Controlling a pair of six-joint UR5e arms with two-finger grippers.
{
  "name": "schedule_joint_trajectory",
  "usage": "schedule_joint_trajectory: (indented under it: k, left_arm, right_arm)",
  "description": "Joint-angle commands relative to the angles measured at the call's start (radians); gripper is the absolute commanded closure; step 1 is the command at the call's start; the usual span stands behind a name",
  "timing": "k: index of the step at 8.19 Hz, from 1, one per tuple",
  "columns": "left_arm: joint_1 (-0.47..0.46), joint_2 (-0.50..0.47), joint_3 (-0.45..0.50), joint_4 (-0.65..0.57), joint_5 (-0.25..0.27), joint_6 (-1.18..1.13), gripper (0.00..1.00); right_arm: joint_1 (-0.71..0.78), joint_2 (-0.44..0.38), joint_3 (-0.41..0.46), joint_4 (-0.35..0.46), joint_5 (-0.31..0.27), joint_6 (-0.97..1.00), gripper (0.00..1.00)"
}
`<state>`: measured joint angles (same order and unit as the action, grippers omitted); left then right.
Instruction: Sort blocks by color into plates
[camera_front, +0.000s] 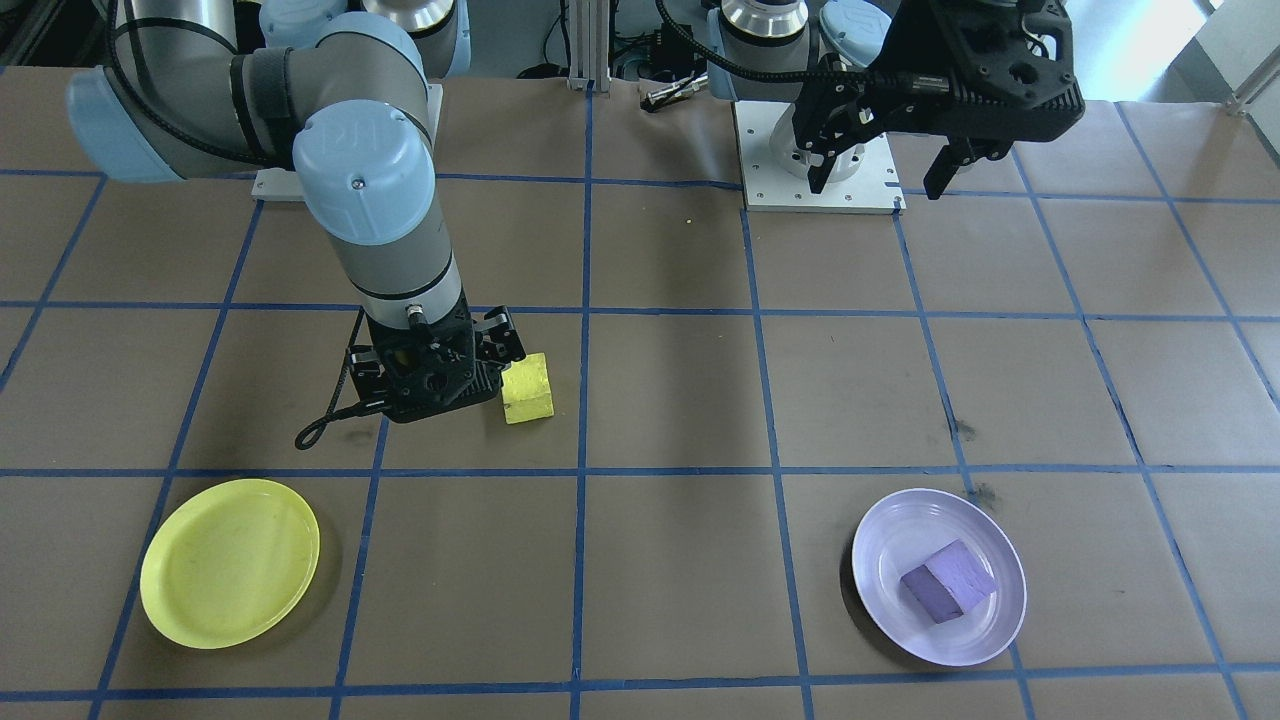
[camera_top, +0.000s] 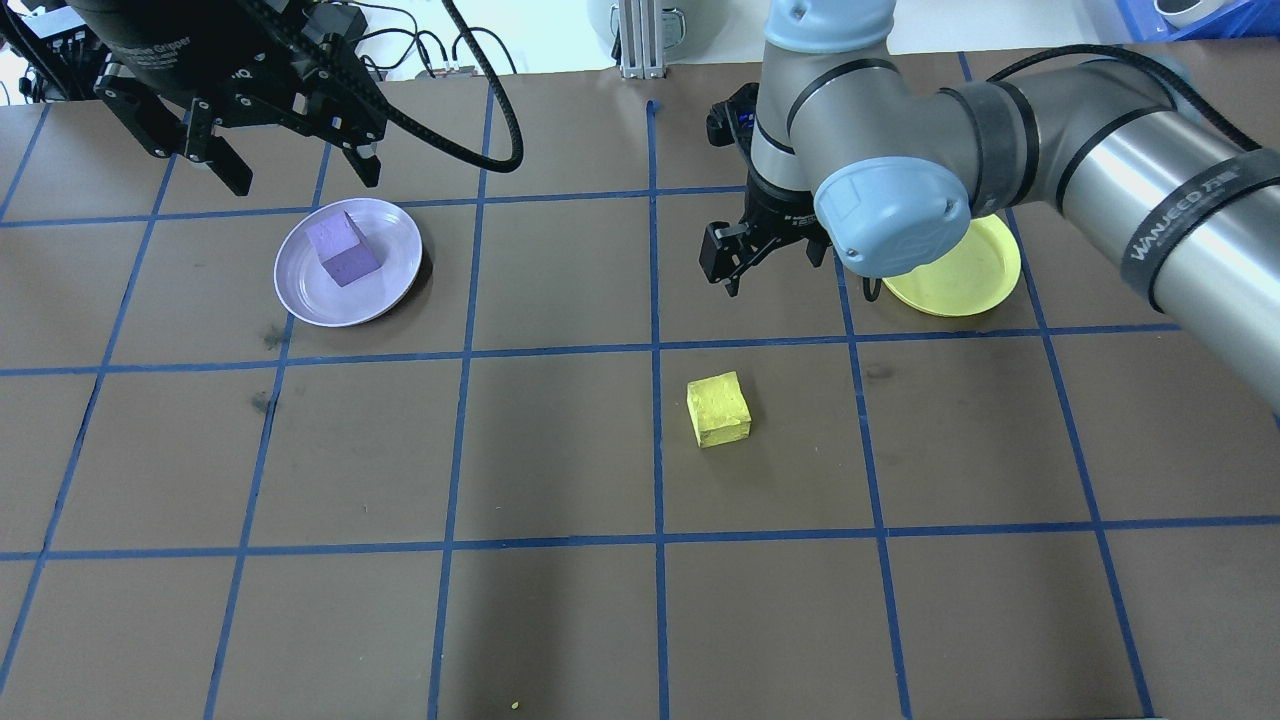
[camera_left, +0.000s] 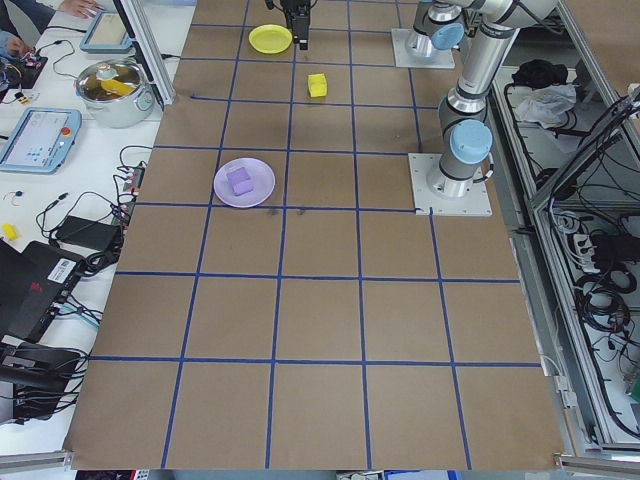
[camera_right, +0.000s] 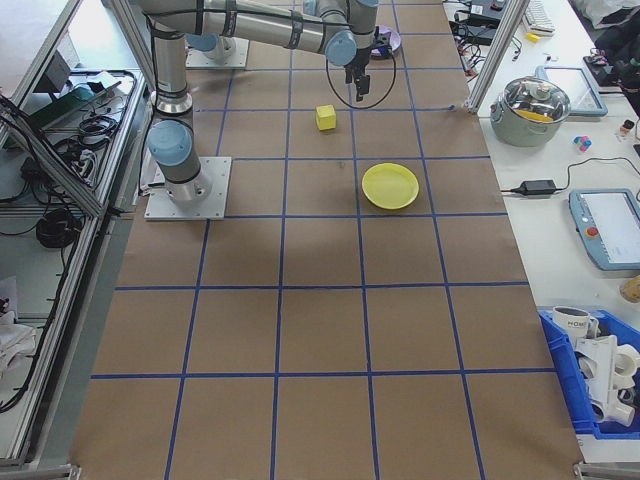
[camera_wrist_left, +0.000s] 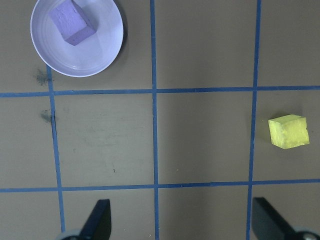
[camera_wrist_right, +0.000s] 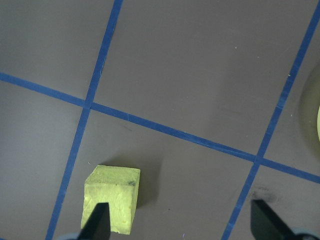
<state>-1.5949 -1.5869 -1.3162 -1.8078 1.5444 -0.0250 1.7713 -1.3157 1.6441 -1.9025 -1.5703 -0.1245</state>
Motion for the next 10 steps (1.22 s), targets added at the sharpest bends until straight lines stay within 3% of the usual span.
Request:
schedule_joint_trajectory:
  k: [1, 3, 6, 7, 8, 10]
  left_arm:
    - [0.0, 0.022, -0.008, 0.001, 0.006, 0.0, 0.0]
    - [0.0, 0.027, -0.011, 0.001, 0.006, 0.002, 0.0]
    - [0.0, 0.03, -0.011, -0.001, 0.013, 0.005, 0.0]
    - [0.009, 0.04, -0.014, -0.025, 0.052, 0.008, 0.0]
    - [0.009, 0.042, -0.014, -0.034, 0.087, 0.02, 0.0]
    - [0.015, 0.025, 0.003, -0.027, 0.083, 0.02, 0.0]
  right_arm:
    - [0.019, 0.004, 0.054, -0.024, 0.004, -0.006, 0.0]
    - [0.019, 0.027, 0.088, -0.044, -0.01, -0.007, 0.0]
    - [0.022, 0.021, 0.131, -0.053, 0.015, 0.008, 0.0]
    - [0.042, 0.033, 0.131, -0.064, 0.118, 0.017, 0.0]
    - [0.055, 0.053, 0.134, -0.081, 0.134, 0.017, 0.0]
    - [0.057, 0.093, 0.143, -0.115, 0.133, 0.014, 0.0]
